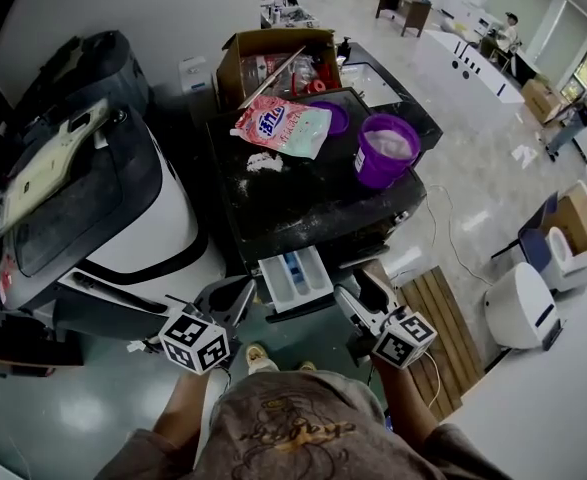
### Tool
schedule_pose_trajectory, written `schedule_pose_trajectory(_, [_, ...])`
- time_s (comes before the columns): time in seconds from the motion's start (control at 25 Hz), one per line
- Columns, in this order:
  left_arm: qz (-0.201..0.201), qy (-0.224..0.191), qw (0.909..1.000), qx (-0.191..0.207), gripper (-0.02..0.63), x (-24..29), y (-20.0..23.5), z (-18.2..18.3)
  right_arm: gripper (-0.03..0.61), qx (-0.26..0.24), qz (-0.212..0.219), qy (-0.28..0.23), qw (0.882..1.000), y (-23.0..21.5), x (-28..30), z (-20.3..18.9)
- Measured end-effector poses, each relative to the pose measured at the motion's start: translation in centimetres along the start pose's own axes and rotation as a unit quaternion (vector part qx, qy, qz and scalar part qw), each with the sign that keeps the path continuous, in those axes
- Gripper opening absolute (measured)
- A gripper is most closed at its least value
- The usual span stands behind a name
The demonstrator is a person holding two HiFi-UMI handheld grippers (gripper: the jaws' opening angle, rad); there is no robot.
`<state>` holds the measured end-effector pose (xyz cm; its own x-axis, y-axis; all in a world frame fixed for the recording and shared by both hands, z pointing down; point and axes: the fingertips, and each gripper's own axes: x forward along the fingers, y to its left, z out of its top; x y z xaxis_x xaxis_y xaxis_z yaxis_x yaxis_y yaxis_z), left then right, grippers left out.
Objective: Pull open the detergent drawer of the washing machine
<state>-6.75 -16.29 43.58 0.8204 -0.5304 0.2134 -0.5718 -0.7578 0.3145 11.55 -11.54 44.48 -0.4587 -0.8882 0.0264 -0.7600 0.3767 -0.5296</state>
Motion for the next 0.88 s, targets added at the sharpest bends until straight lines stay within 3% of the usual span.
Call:
schedule_pose_trajectory(0.52, [0.059, -0.04, 0.9967, 0.041, 0.02, -0.4, 1.8, -1.8, 0.07, -0.093, -0.033, 0.014, 0.995, -0.4, 1.5, -3.5])
schedule_pose_trajectory(0.88, [0.078, -0.039, 0.995, 0.048, 0.02, -0.4, 2.8, -2.7, 0.018, -0.13, -0.055, 0.037, 0.989, -1.5, 1.7, -5.6])
